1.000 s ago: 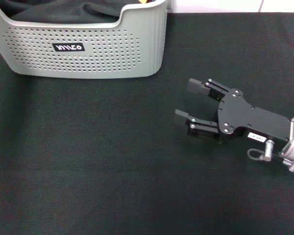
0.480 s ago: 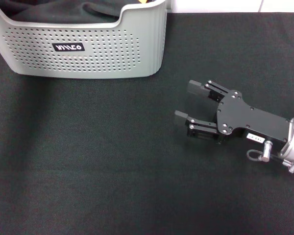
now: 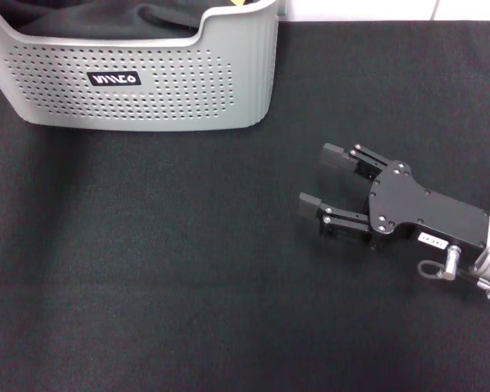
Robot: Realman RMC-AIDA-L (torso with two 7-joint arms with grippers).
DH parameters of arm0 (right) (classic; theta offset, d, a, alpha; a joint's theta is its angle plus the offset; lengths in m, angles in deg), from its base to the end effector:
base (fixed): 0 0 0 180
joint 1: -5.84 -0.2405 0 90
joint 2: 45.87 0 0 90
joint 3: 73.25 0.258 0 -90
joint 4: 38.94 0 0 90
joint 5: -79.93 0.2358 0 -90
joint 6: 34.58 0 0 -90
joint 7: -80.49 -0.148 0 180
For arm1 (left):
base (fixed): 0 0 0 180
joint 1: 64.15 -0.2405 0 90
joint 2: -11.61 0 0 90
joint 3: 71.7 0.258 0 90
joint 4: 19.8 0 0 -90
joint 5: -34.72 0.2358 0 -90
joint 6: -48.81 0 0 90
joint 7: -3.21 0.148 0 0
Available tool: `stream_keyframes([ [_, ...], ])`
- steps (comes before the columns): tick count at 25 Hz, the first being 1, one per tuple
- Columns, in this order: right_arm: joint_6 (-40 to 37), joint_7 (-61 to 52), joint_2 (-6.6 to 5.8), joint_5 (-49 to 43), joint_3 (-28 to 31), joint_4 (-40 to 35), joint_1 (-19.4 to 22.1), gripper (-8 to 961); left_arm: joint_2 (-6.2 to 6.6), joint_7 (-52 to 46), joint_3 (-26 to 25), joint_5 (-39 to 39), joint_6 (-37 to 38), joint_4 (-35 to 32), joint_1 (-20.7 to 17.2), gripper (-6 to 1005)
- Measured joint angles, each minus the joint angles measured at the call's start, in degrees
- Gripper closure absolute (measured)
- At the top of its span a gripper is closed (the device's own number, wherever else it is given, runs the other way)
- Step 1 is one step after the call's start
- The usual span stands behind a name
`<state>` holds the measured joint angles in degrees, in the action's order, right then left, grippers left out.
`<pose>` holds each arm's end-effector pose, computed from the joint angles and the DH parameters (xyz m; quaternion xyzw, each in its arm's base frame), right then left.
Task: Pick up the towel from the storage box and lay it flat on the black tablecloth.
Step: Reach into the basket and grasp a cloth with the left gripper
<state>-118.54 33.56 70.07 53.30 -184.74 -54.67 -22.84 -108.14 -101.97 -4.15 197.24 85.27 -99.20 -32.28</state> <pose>0.2400 0.3103 -0.0820 -0.8839 0.1424 0.4238 0.1371 -0.1745 0.4831 0.1285 -0.7911 0.0831 0.1808 0.5784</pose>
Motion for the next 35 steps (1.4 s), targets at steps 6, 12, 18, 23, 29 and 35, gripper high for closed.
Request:
stream_keyframes([
  [6,-0.2,0.0,0.06,0.0,0.0,0.0,0.5,85,-0.06,0.4,-0.1,0.0,-0.1,-0.3,-1.1,363],
  [12,-0.2,0.0,0.07,0.0,0.0,0.0,0.4,85,-0.12,1.1,-0.1,0.1,-0.6,0.1,-1.2,401],
  [18,-0.2,0.0,0.14,0.0,-0.1,0.0,0.7,85,-0.16,1.2,0.0,0.1,-2.8,1.3,-1.0,446],
  [23,-0.2,0.0,0.16,0.1,-0.1,0.0,1.1,85,-0.12,1.5,0.4,0.1,-3.1,3.1,-0.5,483],
  [29,-0.1,0.0,0.16,0.0,-0.2,0.0,1.5,85,-0.32,1.4,0.5,0.1,-3.2,4.4,0.2,644],
  [35,0.1,0.0,0.24,0.2,-0.2,0.1,1.9,84,-0.36,1.6,0.6,0.1,-3.0,4.7,0.3,752],
])
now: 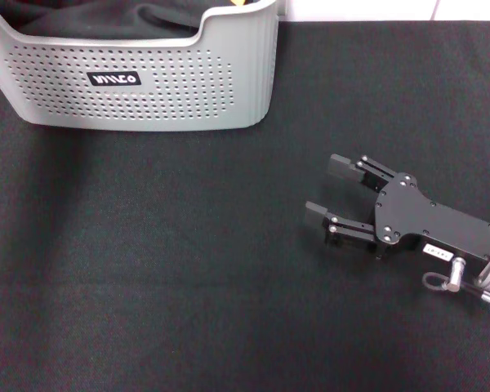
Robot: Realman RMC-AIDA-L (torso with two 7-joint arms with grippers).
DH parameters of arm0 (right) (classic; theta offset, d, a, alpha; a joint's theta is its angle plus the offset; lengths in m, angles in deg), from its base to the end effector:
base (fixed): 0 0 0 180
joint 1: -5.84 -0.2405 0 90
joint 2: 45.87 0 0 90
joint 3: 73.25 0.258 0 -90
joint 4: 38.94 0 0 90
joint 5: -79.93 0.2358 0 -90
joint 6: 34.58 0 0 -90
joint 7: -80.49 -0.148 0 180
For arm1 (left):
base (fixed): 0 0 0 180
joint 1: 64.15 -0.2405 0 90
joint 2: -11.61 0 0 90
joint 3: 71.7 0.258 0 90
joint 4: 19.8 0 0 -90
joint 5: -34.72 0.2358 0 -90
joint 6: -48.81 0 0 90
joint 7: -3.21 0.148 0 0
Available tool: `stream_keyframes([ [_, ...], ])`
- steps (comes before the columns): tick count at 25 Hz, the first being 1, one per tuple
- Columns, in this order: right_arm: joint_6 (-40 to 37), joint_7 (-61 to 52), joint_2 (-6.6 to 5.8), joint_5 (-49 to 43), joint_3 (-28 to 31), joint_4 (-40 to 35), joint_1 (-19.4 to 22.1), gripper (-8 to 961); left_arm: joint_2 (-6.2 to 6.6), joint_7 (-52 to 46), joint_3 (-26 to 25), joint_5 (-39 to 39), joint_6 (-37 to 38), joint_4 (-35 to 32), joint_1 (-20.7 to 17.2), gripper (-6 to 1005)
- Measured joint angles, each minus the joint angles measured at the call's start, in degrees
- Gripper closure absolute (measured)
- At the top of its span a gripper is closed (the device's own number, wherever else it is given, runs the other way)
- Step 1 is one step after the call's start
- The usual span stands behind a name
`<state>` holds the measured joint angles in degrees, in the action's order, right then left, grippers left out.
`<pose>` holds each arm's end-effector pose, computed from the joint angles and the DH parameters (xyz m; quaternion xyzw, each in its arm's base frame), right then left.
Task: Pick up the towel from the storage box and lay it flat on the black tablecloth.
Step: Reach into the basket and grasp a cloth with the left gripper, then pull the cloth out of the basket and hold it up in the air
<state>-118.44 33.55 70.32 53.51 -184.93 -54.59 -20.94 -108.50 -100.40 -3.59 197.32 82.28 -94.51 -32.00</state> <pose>0.2493 0.3015 -0.0838 -0.8808 0.1590 0.4223 0.1434 -0.1896 0.4872 0.1114 -0.7964 0.0839 0.1928 0.5670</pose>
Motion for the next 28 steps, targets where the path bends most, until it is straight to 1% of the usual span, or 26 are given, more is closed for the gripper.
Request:
stream_keyframes([
  [4,-0.1,0.0,0.0,0.0,0.1,0.0,0.0,84,-0.14,-0.3,0.1,0.0,0.0,-0.1,-0.2,769],
  [8,-0.2,0.0,0.0,0.0,0.1,0.0,0.0,84,-0.3,-2.3,0.4,-0.1,0.1,-1.4,-0.7,871],
  [10,-0.2,0.0,0.0,0.0,0.2,0.0,0.0,84,-0.3,-4.3,1.2,-0.2,0.2,-2.7,-1.2,922],
  [15,-0.5,0.0,0.0,0.2,0.2,0.0,0.0,84,-0.3,-8.8,2.5,-0.4,0.3,-6.0,-2.8,981],
  [17,-1.1,0.0,-0.07,0.2,0.3,0.0,0.2,84,-0.28,-11.2,3.3,-2.4,0.4,-9.0,-4.7,981],
  [18,-1.5,0.0,-0.1,0.2,0.5,0.0,0.4,84,-0.25,-11.9,3.8,-4.3,0.4,-10.8,-5.8,981],
  [20,-3.5,0.0,-0.22,0.3,1.3,0.0,0.9,84,-0.11,-12.0,4.5,-10.8,0.4,-15.6,-8.7,981],
  [22,-6.4,0.6,-0.31,0.3,2.6,0.0,1.4,84,0.06,-10.8,5.3,-19.8,0.7,-21.0,-11.9,981],
  [23,-7.7,1.1,-0.33,0.3,3.2,0.0,1.7,84,0.11,-9.8,5.7,-24.6,1.3,-24.0,-13.6,981],
  [25,-11.0,3.5,-0.36,0.3,4.9,0.0,2.2,85,0.13,-8.2,6.1,-31.3,3.2,-28.5,-16.2,981],
  [26,-12.3,5.5,-0.36,0.3,5.6,-0.2,2.4,85,0.14,-7.7,6.2,-33.3,3.9,-29.8,-16.9,981],
  [28,-13.1,9.2,-0.27,0.3,6.1,-1.1,2.8,85,0.15,-7.0,5.9,-40.7,7.1,-33.7,-18.9,981],
])
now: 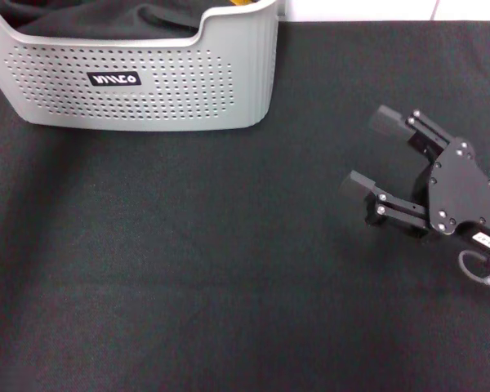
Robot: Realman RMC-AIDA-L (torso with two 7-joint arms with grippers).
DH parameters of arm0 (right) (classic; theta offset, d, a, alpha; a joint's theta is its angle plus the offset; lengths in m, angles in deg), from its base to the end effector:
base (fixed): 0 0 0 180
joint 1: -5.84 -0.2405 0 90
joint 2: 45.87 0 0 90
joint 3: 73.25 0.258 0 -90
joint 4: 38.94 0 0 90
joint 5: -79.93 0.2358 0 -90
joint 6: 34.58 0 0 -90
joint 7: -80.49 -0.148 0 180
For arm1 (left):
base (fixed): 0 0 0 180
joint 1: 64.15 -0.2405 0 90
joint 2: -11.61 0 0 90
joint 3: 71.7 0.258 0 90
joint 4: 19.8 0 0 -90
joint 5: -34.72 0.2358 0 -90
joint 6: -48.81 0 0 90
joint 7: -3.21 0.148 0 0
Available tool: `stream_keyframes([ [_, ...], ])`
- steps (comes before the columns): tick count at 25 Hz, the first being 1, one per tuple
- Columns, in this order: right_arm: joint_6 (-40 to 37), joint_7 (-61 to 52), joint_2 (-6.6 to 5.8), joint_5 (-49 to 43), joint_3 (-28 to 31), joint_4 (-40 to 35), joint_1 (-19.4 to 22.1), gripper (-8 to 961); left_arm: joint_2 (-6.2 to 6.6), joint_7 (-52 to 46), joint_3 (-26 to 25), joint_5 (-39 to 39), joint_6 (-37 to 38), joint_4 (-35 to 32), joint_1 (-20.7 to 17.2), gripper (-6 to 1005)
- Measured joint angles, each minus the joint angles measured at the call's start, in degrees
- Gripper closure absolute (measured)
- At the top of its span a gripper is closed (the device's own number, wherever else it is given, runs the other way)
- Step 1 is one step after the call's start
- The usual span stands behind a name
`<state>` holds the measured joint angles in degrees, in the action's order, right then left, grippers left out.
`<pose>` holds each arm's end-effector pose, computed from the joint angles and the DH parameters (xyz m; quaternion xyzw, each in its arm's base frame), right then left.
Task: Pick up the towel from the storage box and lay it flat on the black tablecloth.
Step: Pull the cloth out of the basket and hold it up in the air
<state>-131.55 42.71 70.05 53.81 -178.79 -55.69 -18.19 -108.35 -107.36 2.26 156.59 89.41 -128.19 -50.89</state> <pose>0.2398 0.2874 -0.0484 -0.8385 0.0570 0.5105 0.1816 -0.0924 0.3871 0.1572 -0.8074 0.0237 -0.1640 0.5663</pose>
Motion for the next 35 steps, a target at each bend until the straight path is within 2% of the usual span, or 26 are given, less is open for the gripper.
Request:
stream_keyframes([
  [4,-0.6,5.8,0.04,-0.4,-0.1,-1.6,0.0,84,0.01,0.7,-2.2,-11.3,5.6,-4.5,-1.5,981],
  [6,-1.2,7.4,0.08,-0.4,-0.2,-2.5,-0.1,84,0.01,0.8,-2.7,-13.0,6.4,-5.1,-1.7,981],
  [7,-1.3,8.0,0.1,-0.4,-0.3,-2.8,-0.1,84,0.01,0.9,-5.4,-20.0,9.9,-6.9,-2.4,981],
  [10,-1.2,10.1,0.2,-0.4,-0.4,-3.4,0.2,85,0.01,0.9,-9.0,-27.8,13.3,-7.1,-2.4,981],
  [13,3.4,19.6,0.29,0.7,-2.5,-4.9,1.7,93,0.0,1.1,-11.7,-32.7,15.4,-7.1,-2.3,981],
  [19,14.8,43.9,0.29,13.7,-17.4,-10.9,2.7,116,-0.09,2.0,-11.8,-33.8,16.2,-7.1,-2.8,981],
  [23,21.1,67.9,0.28,33.1,-31.4,-16.4,2.6,132,-0.17,2.0,-11.7,-34.0,16.4,-7.1,-2.8,981],
  [25,21.4,75.5,0.29,40.5,-35.8,-17.7,1.7,135,-0.18,2.0,-11.4,-34.0,16.4,-7.1,-2.8,980],
  [28,19.4,79.9,0.27,46.0,-38.8,-18.0,-0.3,133,-0.18,2.0,-10.5,-34.1,16.4,-7.1,-2.8,980],
  [32,19.5,80.1,0.28,47.3,-38.9,-18.0,-3.1,133,-0.17,2.0,-9.1,-34.4,16.4,-7.1,-2.7,980],
  [35,21.3,79.8,0.27,49.3,-39.2,-17.5,-7.0,134,-0.12,2.0,-8.8,-34.6,16.4,-7.2,-2.4,980],
])
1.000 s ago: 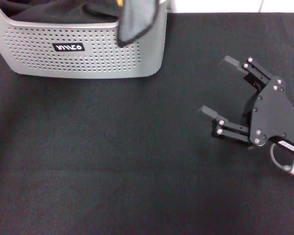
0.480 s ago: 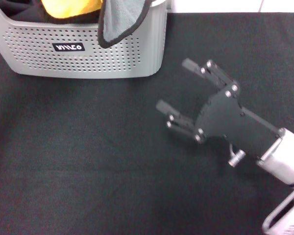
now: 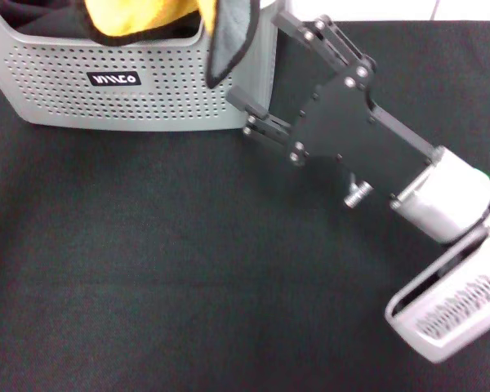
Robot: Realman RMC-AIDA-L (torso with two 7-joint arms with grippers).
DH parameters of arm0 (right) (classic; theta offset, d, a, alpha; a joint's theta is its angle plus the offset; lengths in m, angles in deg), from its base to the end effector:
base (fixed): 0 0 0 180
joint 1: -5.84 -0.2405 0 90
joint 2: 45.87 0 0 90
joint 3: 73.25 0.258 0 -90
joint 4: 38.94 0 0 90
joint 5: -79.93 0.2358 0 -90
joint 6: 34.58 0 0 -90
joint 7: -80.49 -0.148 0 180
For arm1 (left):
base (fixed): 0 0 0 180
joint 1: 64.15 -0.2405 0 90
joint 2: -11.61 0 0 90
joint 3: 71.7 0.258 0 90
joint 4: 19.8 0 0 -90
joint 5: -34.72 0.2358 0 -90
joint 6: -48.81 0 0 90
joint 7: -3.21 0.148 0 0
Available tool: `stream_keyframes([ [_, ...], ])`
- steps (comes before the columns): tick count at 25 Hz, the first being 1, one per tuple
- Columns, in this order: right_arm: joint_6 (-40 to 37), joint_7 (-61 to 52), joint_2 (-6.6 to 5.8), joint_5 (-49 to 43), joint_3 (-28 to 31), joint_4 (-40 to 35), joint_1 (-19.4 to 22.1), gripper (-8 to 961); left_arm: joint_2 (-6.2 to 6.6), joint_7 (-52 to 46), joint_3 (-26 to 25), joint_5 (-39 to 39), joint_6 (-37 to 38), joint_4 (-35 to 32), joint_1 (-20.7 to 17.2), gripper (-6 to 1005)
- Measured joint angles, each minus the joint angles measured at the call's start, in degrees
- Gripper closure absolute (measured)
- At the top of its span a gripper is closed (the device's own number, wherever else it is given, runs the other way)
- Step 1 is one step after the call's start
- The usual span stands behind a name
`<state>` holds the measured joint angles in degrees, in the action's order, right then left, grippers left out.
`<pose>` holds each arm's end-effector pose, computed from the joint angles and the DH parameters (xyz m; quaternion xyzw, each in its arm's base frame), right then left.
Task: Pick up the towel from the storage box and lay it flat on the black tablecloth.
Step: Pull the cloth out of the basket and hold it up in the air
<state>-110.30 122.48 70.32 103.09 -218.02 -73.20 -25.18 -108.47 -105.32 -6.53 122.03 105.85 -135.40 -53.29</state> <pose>0.1439 0.3169 -0.1030 -0.7211 -0.3693 0.3333 0.4822 -0.0435 0.3227 0.1877 -0.8209 0.0359 -0.3796 0.4251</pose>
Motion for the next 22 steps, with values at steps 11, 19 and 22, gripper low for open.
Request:
stream_keyframes([
  [11,2.5,-3.0,-0.01,2.1,-1.1,-1.0,-4.9,138,0.04,0.0,0.5,0.0,0.0,0.1,1.0,980],
  [19,2.4,-2.8,0.0,2.2,-2.4,-2.8,-3.4,140,0.04,0.1,0.6,0.2,0.0,0.0,0.9,980],
  [22,2.4,-3.1,0.0,2.2,-3.2,-2.8,-3.3,140,0.04,0.1,0.6,0.1,0.0,0.0,0.9,980],
])
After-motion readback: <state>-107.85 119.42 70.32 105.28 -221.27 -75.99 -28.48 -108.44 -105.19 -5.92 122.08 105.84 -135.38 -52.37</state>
